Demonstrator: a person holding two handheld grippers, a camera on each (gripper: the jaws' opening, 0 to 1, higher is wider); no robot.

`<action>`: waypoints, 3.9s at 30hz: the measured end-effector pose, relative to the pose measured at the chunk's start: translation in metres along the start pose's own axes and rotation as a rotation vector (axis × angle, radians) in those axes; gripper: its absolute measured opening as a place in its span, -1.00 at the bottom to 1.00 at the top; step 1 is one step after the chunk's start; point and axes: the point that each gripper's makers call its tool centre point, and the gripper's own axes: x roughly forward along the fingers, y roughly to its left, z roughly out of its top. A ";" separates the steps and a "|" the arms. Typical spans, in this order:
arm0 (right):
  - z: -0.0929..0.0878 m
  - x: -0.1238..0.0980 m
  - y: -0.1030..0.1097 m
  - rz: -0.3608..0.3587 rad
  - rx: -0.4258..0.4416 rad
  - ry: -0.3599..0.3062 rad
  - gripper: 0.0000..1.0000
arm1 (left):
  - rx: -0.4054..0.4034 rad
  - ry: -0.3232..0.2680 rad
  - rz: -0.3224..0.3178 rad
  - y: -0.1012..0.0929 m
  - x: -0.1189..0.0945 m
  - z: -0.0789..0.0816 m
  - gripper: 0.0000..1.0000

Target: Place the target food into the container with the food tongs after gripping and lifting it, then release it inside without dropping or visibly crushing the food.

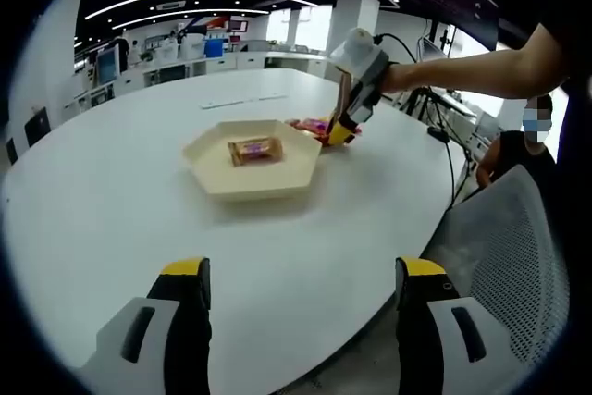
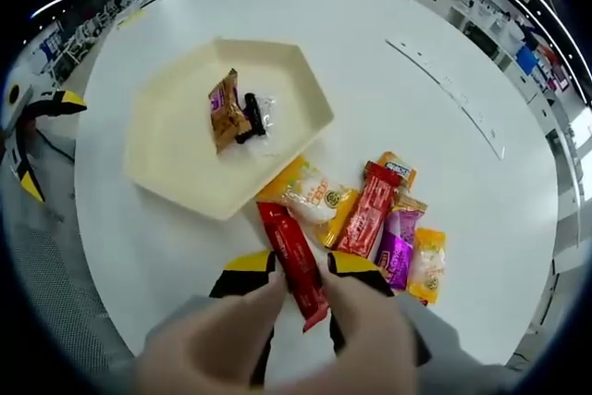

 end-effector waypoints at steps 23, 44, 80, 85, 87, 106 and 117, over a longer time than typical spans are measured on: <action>0.016 -0.023 -0.002 -0.018 0.007 -0.039 -0.62 | 0.007 -0.011 -0.001 -0.001 -0.001 0.002 0.57; 0.031 -0.056 -0.006 -0.056 -0.024 -0.072 -0.64 | 0.015 -0.018 -0.004 -0.002 -0.002 0.004 0.56; 0.057 -0.164 -0.018 -0.200 -0.062 -0.165 -0.63 | 0.019 -0.057 -0.024 -0.006 -0.005 0.011 0.57; 0.066 -0.174 -0.018 -0.217 -0.080 -0.180 -0.63 | 0.024 -0.062 -0.023 -0.006 -0.005 0.012 0.57; 0.068 -0.175 -0.019 -0.226 -0.090 -0.180 -0.63 | 0.024 -0.065 -0.022 -0.006 -0.005 0.012 0.57; 0.111 -0.167 0.014 -0.180 -0.152 -0.220 -0.63 | 0.025 -0.077 -0.018 -0.004 -0.007 0.014 0.56; 0.150 -0.159 0.037 -0.148 -0.217 -0.255 -0.63 | 0.018 -0.088 -0.010 -0.002 -0.007 0.017 0.55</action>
